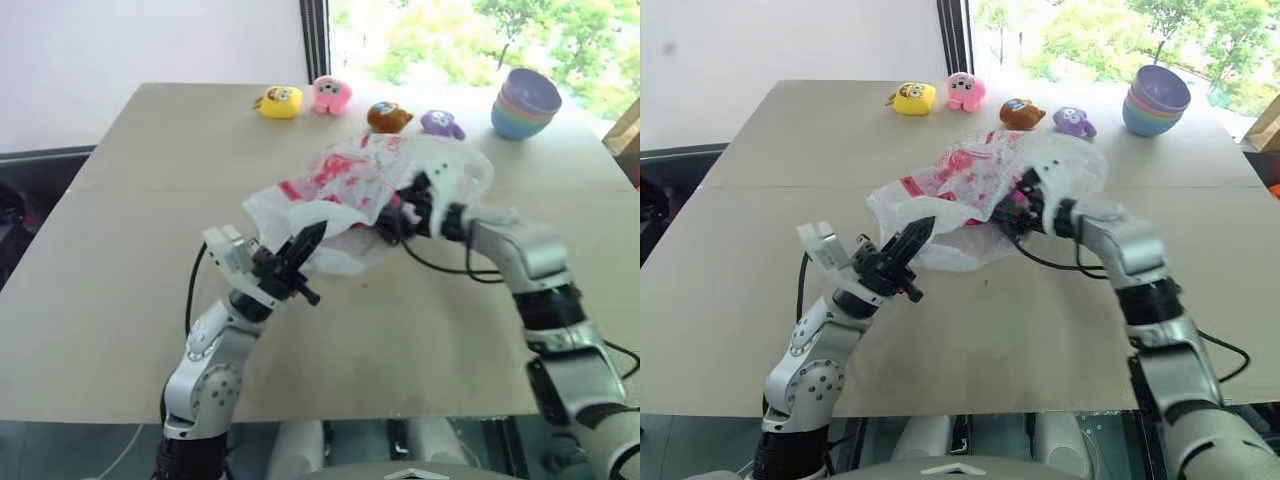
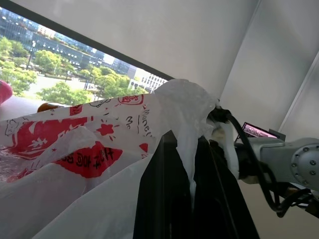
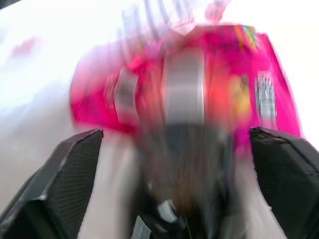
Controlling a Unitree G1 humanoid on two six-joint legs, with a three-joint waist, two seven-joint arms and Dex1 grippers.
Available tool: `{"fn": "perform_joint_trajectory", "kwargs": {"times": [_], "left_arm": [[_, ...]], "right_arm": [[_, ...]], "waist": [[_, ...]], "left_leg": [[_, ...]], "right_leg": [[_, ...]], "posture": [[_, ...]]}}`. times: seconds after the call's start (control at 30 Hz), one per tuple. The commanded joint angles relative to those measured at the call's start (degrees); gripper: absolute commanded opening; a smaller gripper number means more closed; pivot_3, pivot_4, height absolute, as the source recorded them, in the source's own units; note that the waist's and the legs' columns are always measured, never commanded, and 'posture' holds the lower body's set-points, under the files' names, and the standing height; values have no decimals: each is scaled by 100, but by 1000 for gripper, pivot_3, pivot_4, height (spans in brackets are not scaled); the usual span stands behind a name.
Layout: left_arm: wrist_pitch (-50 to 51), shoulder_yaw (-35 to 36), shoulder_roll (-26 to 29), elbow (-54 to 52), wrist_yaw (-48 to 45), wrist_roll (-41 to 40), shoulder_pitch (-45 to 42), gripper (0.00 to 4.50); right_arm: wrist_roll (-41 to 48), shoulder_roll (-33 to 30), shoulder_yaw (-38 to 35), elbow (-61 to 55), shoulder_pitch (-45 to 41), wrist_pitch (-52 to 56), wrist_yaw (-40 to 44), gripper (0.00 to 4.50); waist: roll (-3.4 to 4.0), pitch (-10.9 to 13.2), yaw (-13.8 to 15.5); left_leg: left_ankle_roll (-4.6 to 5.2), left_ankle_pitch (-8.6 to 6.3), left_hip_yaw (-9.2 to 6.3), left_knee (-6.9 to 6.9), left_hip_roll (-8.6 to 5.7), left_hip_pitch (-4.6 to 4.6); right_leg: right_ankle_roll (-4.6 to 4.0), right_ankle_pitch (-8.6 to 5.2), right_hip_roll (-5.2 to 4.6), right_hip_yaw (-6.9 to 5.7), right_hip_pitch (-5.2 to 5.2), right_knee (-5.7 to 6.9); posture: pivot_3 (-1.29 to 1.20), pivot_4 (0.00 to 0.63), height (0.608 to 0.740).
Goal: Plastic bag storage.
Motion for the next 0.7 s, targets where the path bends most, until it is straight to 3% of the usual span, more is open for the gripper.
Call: {"fn": "perform_joint_trajectory", "kwargs": {"times": [0.03,0.13,0.3,0.43,0.57,0.7], "left_arm": [[-231,108,-70,-16,14,90,2,0],[-330,271,-154,89,143,56,-60,0],[-422,604,-254,254,309,-60,-124,0],[-368,597,-268,233,305,-43,-137,0],[-285,556,-270,166,341,-51,-162,0],[-251,563,-255,192,337,-55,-209,0]], "right_arm": [[-86,335,-118,-39,-202,-273,-265,4482],[68,353,-273,-258,-78,-206,-122,4482],[614,-852,-553,-1269,666,-626,1466,4482],[811,-1450,-919,-1471,1063,-1040,2007,4482],[448,-1418,-1565,-919,970,-2078,1424,4482],[347,-1504,-1739,-759,1016,-2300,1264,4482]], "waist": [[0,-1,21],[0,-1,63],[-1,-1,164],[-1,-1,106],[-1,-1,37],[-1,-1,21]], "left_leg": [[0,0,-1,-1,1,-1],[0,0,-7,0,1,-10],[6,-4,-10,1,-2,-16],[32,-19,-11,0,-3,-12],[32,-19,-14,-1,-1,3],[30,-17,-12,2,-1,7]], "right_leg": [[0,0,0,-2,0,0],[0,0,-5,-11,2,-7],[1,0,-17,-14,7,-22],[1,0,-12,-16,14,-32],[0,0,-1,-13,16,-10],[0,0,0,-10,17,-3]], "posture": [[0,150,740],[0,150,740],[0,150,740],[0,150,740],[0,150,740],[0,150,740]]}}
